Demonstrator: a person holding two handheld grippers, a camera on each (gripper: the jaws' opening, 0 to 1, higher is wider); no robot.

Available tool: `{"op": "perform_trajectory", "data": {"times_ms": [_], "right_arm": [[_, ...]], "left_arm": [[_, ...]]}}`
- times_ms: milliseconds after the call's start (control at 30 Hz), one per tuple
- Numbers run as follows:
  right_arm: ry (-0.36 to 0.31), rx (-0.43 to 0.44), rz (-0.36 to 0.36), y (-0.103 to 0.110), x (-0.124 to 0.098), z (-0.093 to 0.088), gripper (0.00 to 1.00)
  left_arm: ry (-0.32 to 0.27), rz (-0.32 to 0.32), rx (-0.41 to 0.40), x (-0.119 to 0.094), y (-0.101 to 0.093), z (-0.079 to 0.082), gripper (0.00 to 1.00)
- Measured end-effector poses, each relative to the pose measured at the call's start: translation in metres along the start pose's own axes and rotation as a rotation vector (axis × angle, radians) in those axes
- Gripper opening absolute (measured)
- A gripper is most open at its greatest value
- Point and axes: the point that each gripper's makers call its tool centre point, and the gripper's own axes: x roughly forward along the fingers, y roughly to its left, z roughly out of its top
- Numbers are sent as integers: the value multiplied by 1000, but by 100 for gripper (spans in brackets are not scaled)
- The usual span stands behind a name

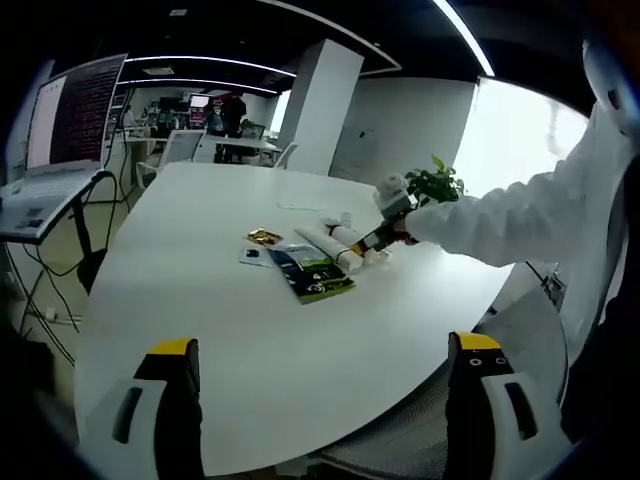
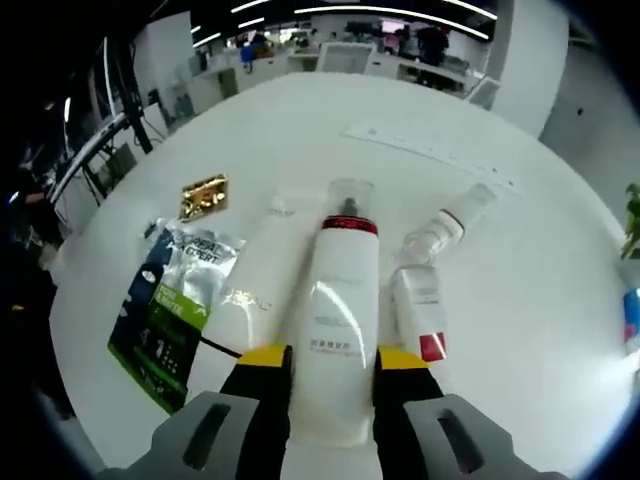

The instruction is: Arrange the skincare products in the storage area until every visible bottle or jar stands upright without overlapping.

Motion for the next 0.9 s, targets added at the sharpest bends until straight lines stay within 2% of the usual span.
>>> {"op": "perform_trajectory", "data": {"times_ms": [233,367,467,600,767,900], "right_arm": [[-62,40,21,0,-1,2,23],[-101,32,15,0,-1,5,23],[-113,62,36,1,-4,3,23],[-114,58,44,9,-12,-3,23],[-121,57,57,6,-13,-5,23],[-117,51,72,7,-19,-12,23]], "left_arm": [[6,6,13,1,-5,3,98],[1,13,19,2,-7,6,98],[3,15,29,3,-9,7,97],[4,16,26,6,-11,8,97],[14,11,43,13,-17,11,97],[4,-18,42,20,-25,16,97]]}}
